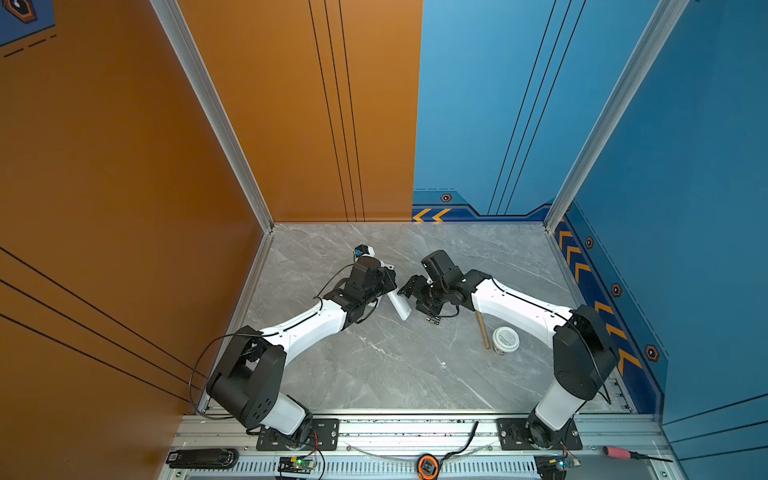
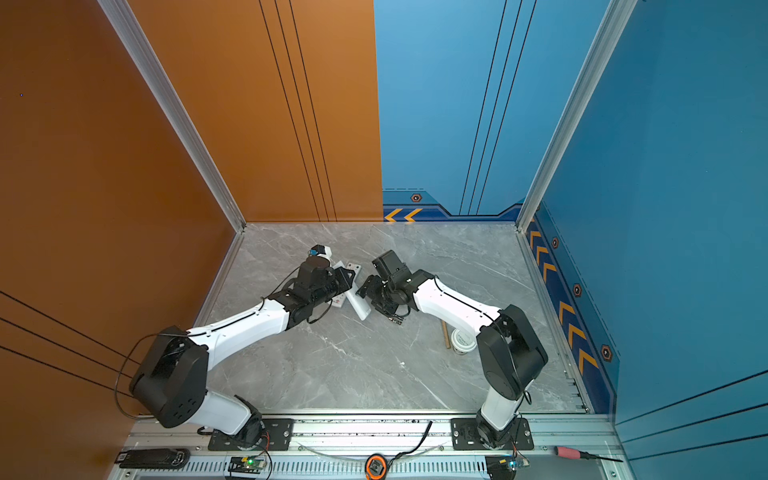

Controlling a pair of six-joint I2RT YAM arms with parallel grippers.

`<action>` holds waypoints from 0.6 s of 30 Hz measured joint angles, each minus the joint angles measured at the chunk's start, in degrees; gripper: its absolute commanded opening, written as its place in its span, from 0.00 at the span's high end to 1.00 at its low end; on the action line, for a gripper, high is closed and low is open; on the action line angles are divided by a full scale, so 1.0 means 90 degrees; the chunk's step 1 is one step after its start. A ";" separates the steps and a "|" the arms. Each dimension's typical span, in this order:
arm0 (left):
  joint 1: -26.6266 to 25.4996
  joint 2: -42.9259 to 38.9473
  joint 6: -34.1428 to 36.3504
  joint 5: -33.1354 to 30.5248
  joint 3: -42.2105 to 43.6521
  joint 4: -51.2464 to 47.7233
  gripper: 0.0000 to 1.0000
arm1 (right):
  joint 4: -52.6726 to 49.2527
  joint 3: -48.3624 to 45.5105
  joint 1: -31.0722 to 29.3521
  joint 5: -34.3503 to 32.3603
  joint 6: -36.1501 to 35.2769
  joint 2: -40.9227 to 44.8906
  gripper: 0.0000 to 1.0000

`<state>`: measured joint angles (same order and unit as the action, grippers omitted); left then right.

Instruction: Load the batteries into the remote control

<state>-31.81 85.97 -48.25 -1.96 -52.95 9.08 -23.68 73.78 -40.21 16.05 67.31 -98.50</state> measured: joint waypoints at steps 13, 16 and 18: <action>-0.0136 0.0000 0.0279 -0.0012 0.0039 -0.0177 1.00 | -0.0274 0.0068 -0.0070 -0.0100 -0.0483 -0.0034 0.41; -0.0170 -0.0002 0.0391 -0.0024 0.0039 -0.0206 1.00 | -0.0374 0.0097 -0.0092 -0.0148 -0.0559 -0.0034 0.44; -0.0182 -0.0002 0.0459 -0.0024 0.0039 -0.0243 1.00 | -0.0440 0.0107 -0.0112 -0.0153 -0.0629 -0.0034 0.47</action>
<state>-33.45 85.95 -44.12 -2.17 -52.60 6.90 -27.64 74.74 -41.21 14.68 61.65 -98.80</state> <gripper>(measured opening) 0.202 0.554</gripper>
